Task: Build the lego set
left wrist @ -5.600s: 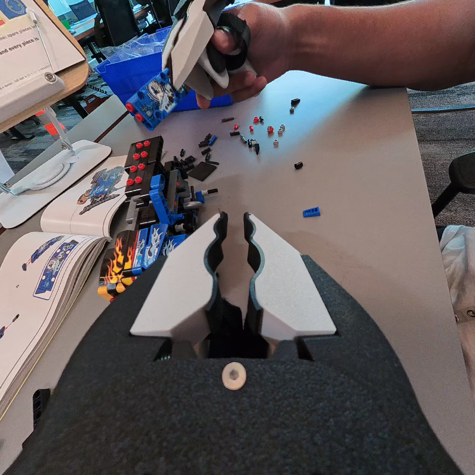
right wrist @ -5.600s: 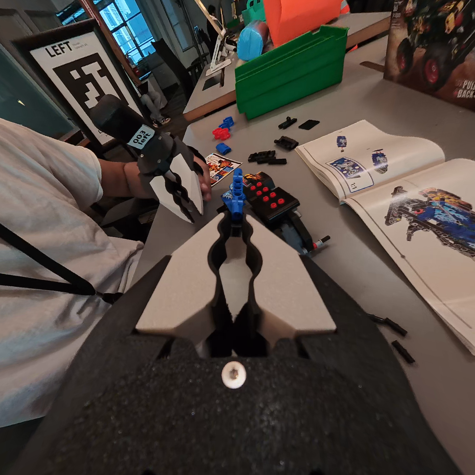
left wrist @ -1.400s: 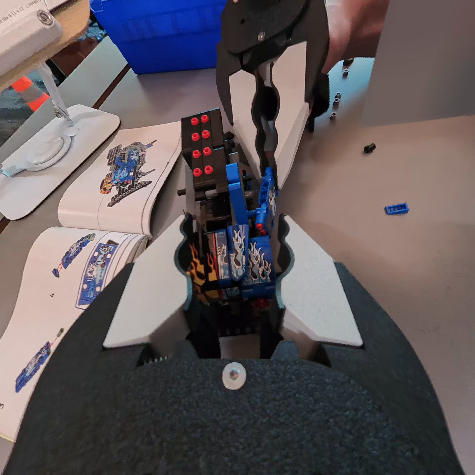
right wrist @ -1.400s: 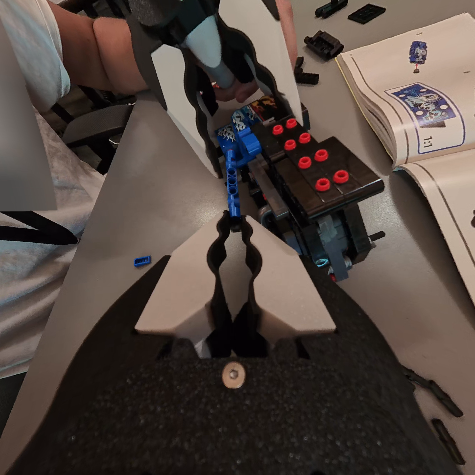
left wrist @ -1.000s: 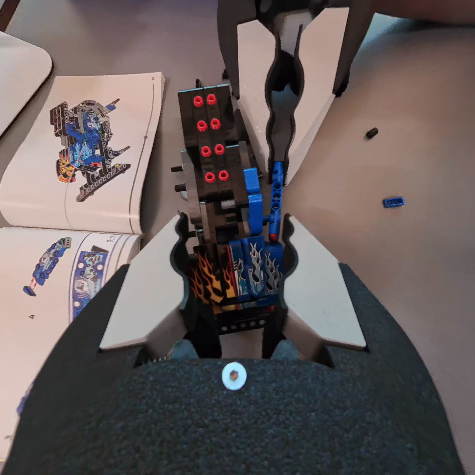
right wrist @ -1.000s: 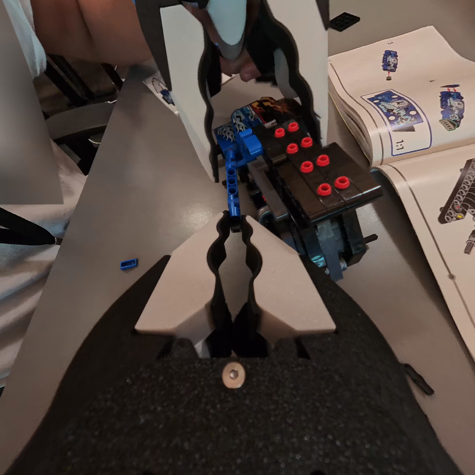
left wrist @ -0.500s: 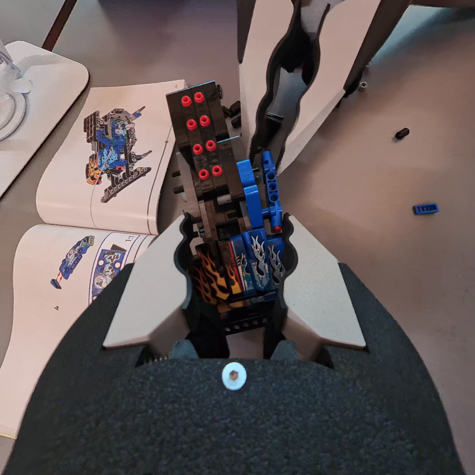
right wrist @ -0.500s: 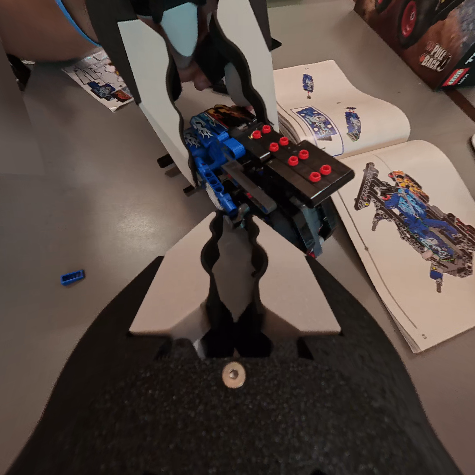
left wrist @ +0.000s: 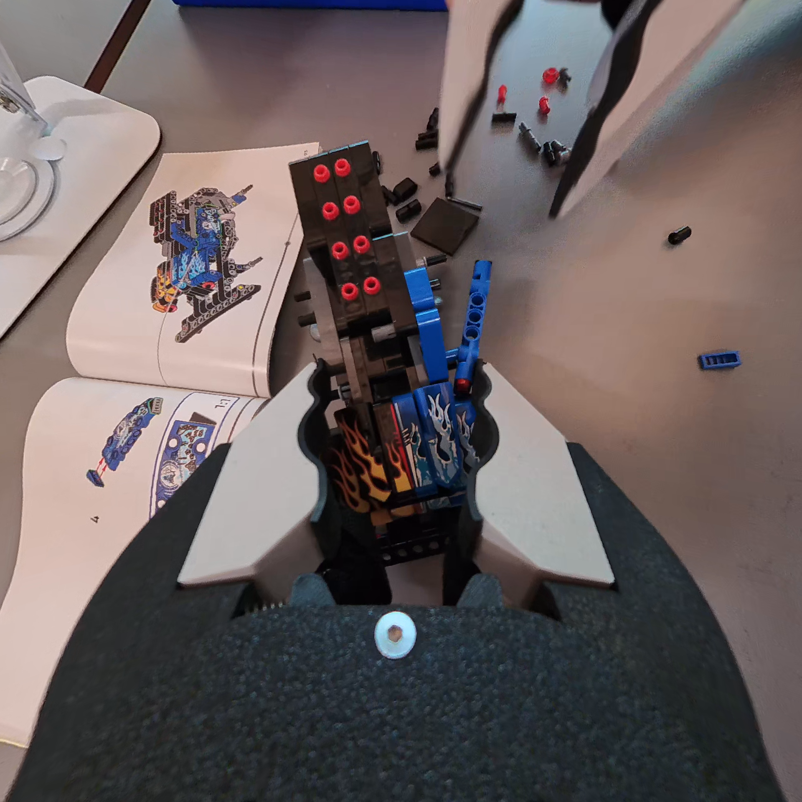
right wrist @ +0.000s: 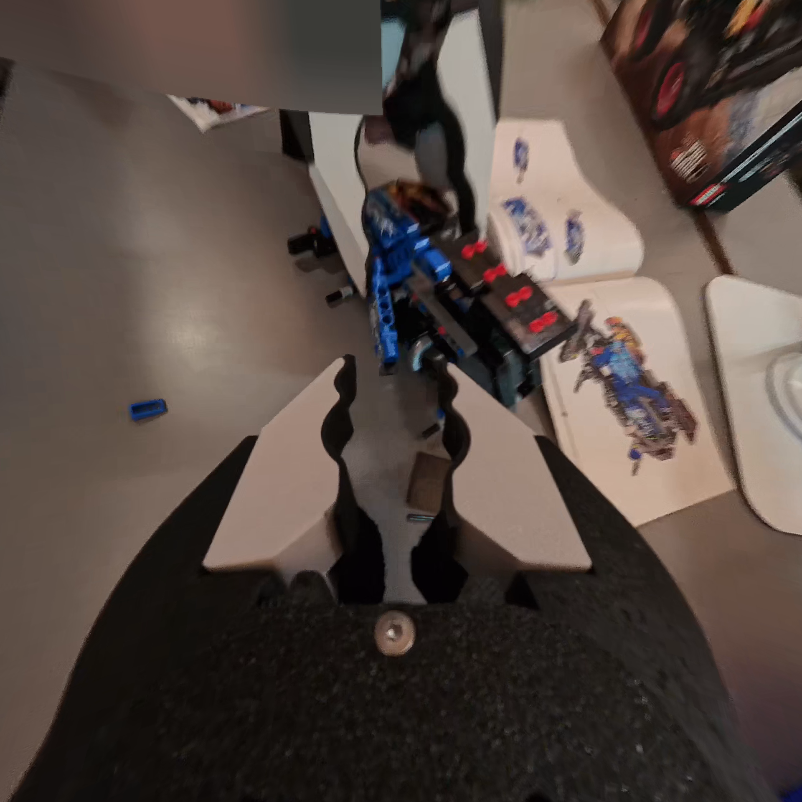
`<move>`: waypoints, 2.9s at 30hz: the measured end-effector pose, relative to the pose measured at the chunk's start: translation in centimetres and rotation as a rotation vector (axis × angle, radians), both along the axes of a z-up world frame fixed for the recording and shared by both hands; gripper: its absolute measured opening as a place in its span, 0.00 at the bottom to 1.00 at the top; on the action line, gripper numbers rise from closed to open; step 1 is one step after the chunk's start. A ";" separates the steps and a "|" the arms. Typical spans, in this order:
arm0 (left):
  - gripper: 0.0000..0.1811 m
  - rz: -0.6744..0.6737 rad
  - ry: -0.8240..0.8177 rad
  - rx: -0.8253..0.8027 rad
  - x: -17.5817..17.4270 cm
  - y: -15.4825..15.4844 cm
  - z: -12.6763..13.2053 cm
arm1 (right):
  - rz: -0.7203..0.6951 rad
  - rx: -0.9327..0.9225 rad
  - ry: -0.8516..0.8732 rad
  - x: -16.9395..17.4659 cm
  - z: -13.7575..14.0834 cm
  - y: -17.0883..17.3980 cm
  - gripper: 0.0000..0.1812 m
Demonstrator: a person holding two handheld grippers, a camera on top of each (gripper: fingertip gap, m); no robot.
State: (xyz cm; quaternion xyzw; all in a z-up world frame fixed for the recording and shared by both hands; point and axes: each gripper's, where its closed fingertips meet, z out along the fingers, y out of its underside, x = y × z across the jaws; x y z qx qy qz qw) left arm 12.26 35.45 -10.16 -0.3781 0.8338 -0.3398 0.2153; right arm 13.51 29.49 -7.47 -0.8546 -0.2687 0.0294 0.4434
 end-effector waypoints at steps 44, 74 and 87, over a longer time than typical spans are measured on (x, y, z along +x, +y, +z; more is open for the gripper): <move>0.37 0.034 0.001 -0.040 0.1 -0.3 0.2 | 0.127 -0.210 -0.075 2.6 -2.5 5.0 0.44; 0.37 0.026 -0.008 -0.057 0.2 -0.9 0.2 | 0.528 -0.303 -0.399 0.3 -2.7 5.0 0.36; 0.37 0.030 -0.014 -0.067 0.3 -1.2 0.3 | 0.491 -0.380 -0.300 0.0 -2.3 4.7 0.36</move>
